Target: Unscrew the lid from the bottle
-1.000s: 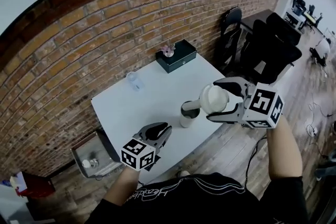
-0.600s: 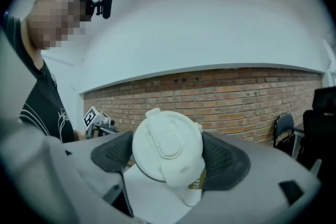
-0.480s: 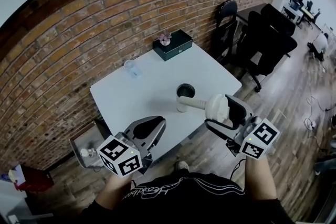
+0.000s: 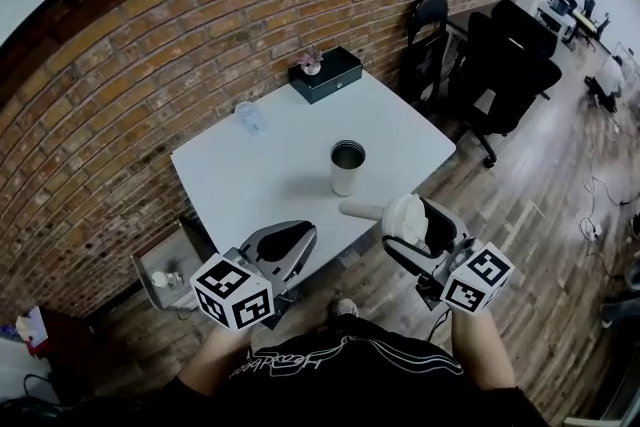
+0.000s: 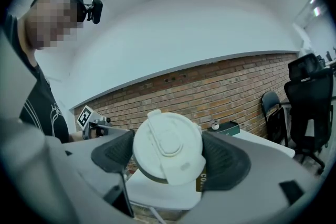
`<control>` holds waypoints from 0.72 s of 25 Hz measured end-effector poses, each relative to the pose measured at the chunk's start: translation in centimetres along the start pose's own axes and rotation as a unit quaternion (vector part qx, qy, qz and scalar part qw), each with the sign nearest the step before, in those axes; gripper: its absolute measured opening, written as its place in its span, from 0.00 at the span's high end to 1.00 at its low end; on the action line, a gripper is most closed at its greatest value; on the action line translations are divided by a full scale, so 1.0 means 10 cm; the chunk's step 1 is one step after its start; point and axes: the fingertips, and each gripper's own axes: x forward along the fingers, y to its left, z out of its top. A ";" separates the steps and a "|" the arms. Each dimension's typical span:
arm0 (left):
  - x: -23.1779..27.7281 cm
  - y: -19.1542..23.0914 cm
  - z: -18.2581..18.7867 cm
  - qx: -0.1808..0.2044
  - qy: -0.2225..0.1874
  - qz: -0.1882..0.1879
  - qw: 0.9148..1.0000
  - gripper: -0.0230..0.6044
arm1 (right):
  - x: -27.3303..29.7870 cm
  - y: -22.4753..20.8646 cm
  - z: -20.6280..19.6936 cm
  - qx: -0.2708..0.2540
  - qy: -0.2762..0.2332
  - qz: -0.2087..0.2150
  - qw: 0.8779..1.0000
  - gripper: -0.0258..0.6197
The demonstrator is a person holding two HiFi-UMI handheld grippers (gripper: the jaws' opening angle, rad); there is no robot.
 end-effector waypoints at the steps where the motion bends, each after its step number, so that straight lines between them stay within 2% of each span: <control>1: 0.00 -0.02 -0.02 -0.001 0.002 0.000 1.000 0.88 | -0.01 0.00 -0.01 0.000 0.001 0.000 1.000 0.34; 18: 0.09 0.08 0.03 0.004 0.009 0.011 1.000 0.88 | 0.21 -0.08 -0.01 0.005 0.012 0.022 1.000 0.34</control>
